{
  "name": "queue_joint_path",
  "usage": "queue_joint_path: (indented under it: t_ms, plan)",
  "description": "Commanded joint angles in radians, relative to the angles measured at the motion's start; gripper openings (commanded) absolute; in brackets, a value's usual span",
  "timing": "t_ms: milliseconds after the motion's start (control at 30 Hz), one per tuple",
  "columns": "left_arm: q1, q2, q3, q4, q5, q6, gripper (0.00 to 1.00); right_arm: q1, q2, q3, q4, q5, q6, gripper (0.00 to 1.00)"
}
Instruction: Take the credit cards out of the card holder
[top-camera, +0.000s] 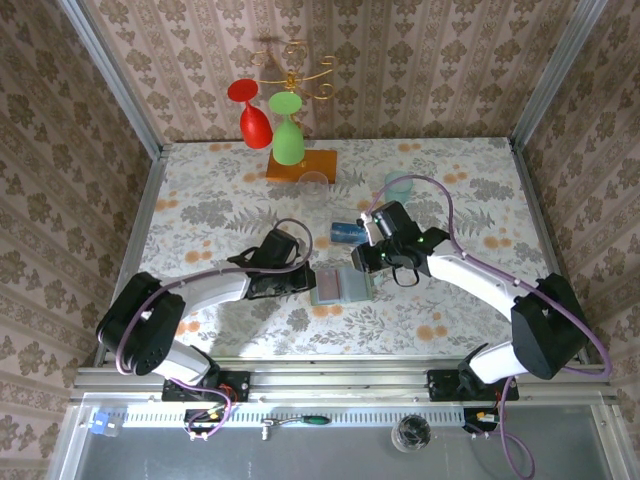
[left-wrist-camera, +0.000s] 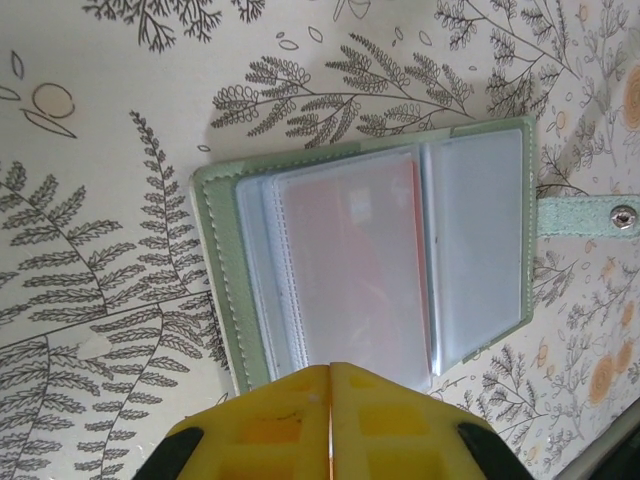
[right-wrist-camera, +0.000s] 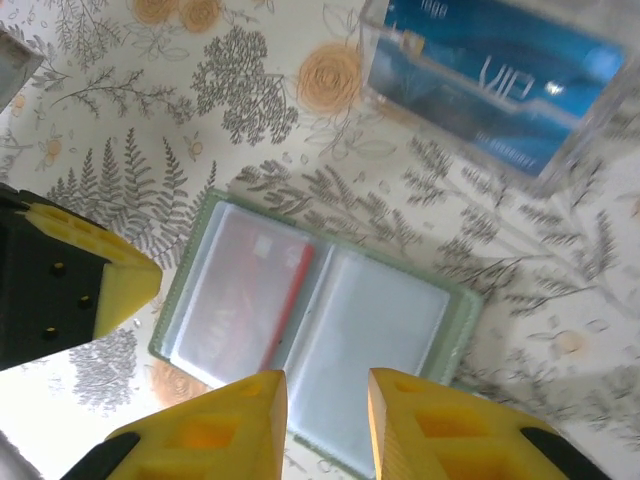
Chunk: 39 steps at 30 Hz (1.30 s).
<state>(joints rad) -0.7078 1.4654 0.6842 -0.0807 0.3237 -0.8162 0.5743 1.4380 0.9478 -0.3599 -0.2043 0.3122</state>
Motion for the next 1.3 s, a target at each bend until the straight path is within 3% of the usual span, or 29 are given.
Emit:
queue_joint_path:
  t_ms: [0,267,933,1267]
  plan:
    - [-0.013,-0.025,-0.017,0.013,-0.024,-0.025,0.08,0.002,0.006,-0.034,0.085,-0.128,0.196,0.28]
    - [-0.022,0.021,-0.037,0.047,-0.006,-0.042,0.05,0.012,0.054,-0.061,0.097,-0.191,0.293,0.28]
    - [-0.029,0.046,-0.094,0.057,-0.028,-0.056,0.02,0.04,0.146,0.006,0.078,-0.234,0.322,0.29]
    - [-0.008,0.038,-0.076,0.042,-0.036,-0.034,0.02,0.083,0.222,0.047,0.156,-0.285,0.426,0.37]
